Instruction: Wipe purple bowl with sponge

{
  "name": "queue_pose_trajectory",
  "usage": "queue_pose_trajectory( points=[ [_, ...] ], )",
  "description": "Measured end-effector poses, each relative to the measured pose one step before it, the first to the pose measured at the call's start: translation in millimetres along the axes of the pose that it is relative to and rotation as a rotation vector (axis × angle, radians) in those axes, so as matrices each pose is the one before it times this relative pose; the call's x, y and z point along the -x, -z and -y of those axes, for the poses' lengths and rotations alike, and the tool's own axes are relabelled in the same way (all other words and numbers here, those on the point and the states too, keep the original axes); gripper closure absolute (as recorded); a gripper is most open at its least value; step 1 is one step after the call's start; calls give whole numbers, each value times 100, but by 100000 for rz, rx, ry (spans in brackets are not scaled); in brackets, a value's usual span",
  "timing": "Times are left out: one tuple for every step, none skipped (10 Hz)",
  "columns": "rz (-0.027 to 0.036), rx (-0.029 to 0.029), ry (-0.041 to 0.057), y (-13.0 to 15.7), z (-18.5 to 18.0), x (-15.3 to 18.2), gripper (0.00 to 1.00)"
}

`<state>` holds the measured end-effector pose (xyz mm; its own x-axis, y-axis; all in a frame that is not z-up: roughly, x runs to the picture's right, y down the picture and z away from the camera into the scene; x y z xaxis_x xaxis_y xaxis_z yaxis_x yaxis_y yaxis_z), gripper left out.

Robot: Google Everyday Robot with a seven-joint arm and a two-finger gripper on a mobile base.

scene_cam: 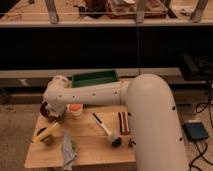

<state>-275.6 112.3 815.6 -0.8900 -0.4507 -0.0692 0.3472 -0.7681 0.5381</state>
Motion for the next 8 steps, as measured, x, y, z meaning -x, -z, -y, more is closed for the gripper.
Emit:
queue_pose_trajectory(
  points=[
    [30, 1213, -936, -203, -613, -596, 97],
    [126, 854, -888, -168, -632, -516, 97],
    [438, 765, -796, -186, -570, -522, 97],
    [692, 468, -692, -308, -385, -663, 97],
    [604, 80, 15, -432, -104, -727, 97],
    [442, -407, 201, -359, 144, -579, 97],
    [-41, -309, 409, -246, 95, -458, 97],
    [-170, -1529, 1403, -410, 713, -594, 97]
  ],
)
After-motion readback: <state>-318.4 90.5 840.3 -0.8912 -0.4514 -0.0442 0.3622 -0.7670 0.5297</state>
